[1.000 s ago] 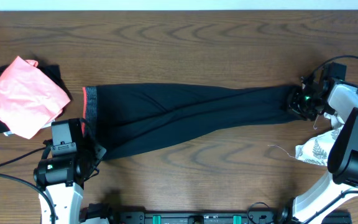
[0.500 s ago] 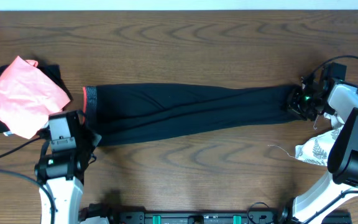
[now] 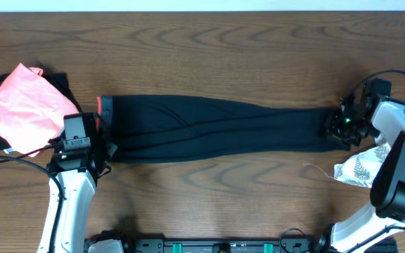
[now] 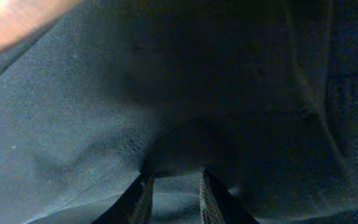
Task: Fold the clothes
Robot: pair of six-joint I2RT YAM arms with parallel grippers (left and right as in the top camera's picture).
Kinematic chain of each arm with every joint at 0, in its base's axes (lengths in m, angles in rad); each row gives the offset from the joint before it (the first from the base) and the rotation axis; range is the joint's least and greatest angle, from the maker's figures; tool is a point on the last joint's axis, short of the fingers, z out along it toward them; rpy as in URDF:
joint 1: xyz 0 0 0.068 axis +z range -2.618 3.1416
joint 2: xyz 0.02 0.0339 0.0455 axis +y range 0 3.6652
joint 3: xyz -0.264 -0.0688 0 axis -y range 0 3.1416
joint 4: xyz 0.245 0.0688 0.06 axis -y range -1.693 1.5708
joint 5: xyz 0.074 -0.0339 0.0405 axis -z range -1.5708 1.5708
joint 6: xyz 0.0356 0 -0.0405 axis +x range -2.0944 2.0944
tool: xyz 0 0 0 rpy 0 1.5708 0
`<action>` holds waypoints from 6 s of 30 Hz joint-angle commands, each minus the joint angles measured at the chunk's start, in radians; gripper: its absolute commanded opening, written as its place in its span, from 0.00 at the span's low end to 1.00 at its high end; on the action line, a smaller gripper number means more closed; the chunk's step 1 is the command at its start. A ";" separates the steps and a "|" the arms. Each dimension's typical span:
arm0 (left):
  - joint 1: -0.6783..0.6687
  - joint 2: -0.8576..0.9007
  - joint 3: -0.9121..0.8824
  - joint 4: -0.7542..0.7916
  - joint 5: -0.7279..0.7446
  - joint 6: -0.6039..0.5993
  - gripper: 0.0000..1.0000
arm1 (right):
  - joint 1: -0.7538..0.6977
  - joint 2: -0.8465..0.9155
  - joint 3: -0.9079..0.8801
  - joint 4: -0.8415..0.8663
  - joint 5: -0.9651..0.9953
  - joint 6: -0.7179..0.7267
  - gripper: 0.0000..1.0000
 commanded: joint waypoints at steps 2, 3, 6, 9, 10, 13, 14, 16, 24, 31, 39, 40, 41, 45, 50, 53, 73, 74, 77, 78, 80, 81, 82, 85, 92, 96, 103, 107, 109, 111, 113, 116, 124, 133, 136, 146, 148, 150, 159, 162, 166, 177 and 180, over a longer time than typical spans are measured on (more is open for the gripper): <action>0.005 0.003 0.005 0.021 -0.023 -0.002 0.06 | 0.003 -0.053 -0.021 0.000 0.150 -0.014 0.26; 0.005 0.003 0.005 0.021 -0.023 -0.002 0.05 | 0.003 -0.062 -0.021 -0.001 0.176 -0.022 0.26; 0.005 0.003 0.005 0.021 -0.023 -0.002 0.06 | 0.003 -0.079 -0.021 0.009 0.238 -0.042 0.25; 0.005 0.003 0.005 0.021 -0.023 -0.002 0.06 | 0.005 -0.086 -0.021 0.028 0.237 -0.073 0.25; 0.005 0.003 0.005 0.021 -0.023 -0.002 0.06 | 0.007 -0.090 -0.020 0.032 0.236 -0.085 0.24; 0.005 0.003 0.005 0.021 -0.021 -0.002 0.06 | 0.014 -0.109 -0.020 0.038 0.238 -0.085 0.25; 0.005 0.003 0.005 0.021 -0.021 -0.002 0.06 | 0.015 -0.120 -0.020 0.043 0.238 -0.085 0.25; 0.005 0.003 0.005 0.025 -0.021 -0.002 0.06 | 0.015 -0.149 -0.020 0.052 0.238 -0.085 0.25; 0.005 0.003 0.005 0.047 -0.021 -0.002 0.06 | 0.016 -0.250 -0.020 0.048 0.238 -0.085 0.27; 0.005 0.003 0.005 0.090 -0.020 -0.002 0.06 | 0.014 -0.236 -0.024 0.058 0.259 -0.085 0.29; 0.005 0.003 0.005 0.089 -0.020 -0.002 0.06 | 0.008 -0.163 -0.024 0.074 0.266 -0.085 0.29; 0.005 0.003 0.005 0.089 -0.020 -0.002 0.06 | 0.008 -0.146 -0.024 0.078 0.259 -0.085 0.29; 0.005 0.003 0.005 0.089 -0.020 -0.002 0.06 | 0.008 -0.134 -0.024 0.079 0.257 -0.085 0.28; 0.005 0.003 0.005 0.089 -0.020 -0.002 0.06 | 0.008 -0.088 -0.024 0.087 0.257 -0.085 0.27; 0.005 0.003 0.005 0.088 -0.020 -0.002 0.06 | 0.008 -0.077 -0.024 0.101 0.257 -0.085 0.27; 0.005 0.003 0.005 0.088 -0.020 -0.002 0.06 | 0.008 -0.077 -0.024 0.101 0.257 -0.085 0.25; 0.005 0.003 0.005 0.088 -0.020 -0.002 0.06 | 0.009 -0.077 -0.045 0.104 0.238 -0.085 0.01; 0.005 0.003 0.005 0.089 -0.020 -0.002 0.06 | 0.009 -0.077 -0.045 0.104 0.232 -0.084 0.01; 0.004 -0.002 0.005 0.088 -0.019 0.009 0.06 | 0.009 -0.085 -0.043 0.092 0.208 -0.084 0.01; 0.005 -0.006 0.005 0.089 -0.019 0.022 0.06 | 0.009 -0.093 -0.039 0.079 0.196 -0.084 0.01; 0.005 -0.020 0.005 0.090 -0.020 0.045 0.06 | 0.009 -0.125 -0.027 0.041 0.188 -0.084 0.01; 0.005 -0.027 0.005 0.092 -0.020 0.051 0.06 | 0.009 -0.149 -0.023 0.024 0.188 -0.084 0.01; 0.005 -0.032 0.005 0.093 -0.020 0.051 0.06 | 0.009 -0.168 -0.020 0.014 0.186 -0.082 0.01; 0.005 -0.045 0.005 0.096 -0.020 0.051 0.06 | 0.009 -0.265 -0.013 -0.019 0.179 -0.072 0.02; 0.005 -0.051 0.005 0.097 -0.017 0.051 0.06 | 0.009 -0.486 -0.013 -0.101 0.179 -0.073 0.01; 0.005 -0.069 0.006 0.097 0.023 0.051 0.06 | 0.008 -0.542 -0.013 -0.156 0.212 -0.072 0.01; 0.029 -0.154 0.010 0.092 0.025 0.051 0.06 | 0.008 -0.550 -0.013 -0.223 0.290 -0.053 0.01; 0.067 -0.205 0.010 0.082 0.025 0.051 0.06 | 0.008 -0.550 -0.013 -0.251 0.350 0.000 0.01; 0.087 -0.221 0.010 0.070 0.025 0.051 0.06 | 0.008 -0.550 -0.013 -0.266 0.363 0.023 0.01; 0.104 -0.228 0.010 0.060 0.025 0.051 0.06 | 0.008 -0.550 -0.013 -0.279 0.362 0.040 0.01; 0.115 -0.228 0.010 0.052 0.026 0.051 0.06 | 0.008 -0.550 -0.013 -0.290 0.360 0.044 0.01; 0.121 -0.227 0.010 0.045 0.026 0.051 0.06 | 0.008 -0.550 -0.013 -0.318 0.346 0.044 0.01; 0.121 -0.227 0.010 0.034 0.026 0.051 0.06 | 0.007 -0.550 -0.013 -0.377 0.347 0.044 0.01; 0.121 -0.228 0.010 0.014 0.026 0.050 0.06 | -0.052 -0.560 -0.012 -0.372 0.350 0.098 0.01; 0.121 -0.228 0.010 0.001 0.025 0.050 0.06 | -0.100 -0.578 -0.012 -0.369 0.350 0.105 0.01; 0.121 -0.253 0.010 0.006 0.025 0.035 0.06 | -0.159 -0.599 -0.012 -0.352 0.341 0.103 0.01; 0.121 -0.256 0.010 0.016 0.025 0.035 0.06 | -0.158 -0.599 -0.012 -0.347 0.334 0.103 0.01; 0.121 -0.258 0.010 0.039 0.025 0.035 0.06 | -0.158 -0.599 -0.012 -0.333 0.323 0.103 0.01; 0.120 -0.230 0.010 0.161 0.025 0.035 0.06 | -0.132 -0.562 -0.013 -0.250 0.252 0.104 0.01; 0.120 -0.200 0.010 0.168 0.025 0.035 0.06 | -0.109 -0.531 -0.013 -0.230 0.252 0.104 0.01; 0.120 -0.150 0.010 0.182 0.025 0.035 0.06 | -0.083 -0.478 -0.013 -0.208 0.252 0.104 0.01; 0.120 -0.093 0.010 0.260 0.025 0.035 0.06 | -0.063 -0.378 -0.013 -0.122 0.252 0.105 0.01; 0.120 -0.079 0.010 0.277 0.025 0.035 0.06 | -0.063 -0.348 -0.013 -0.089 0.246 0.105 0.01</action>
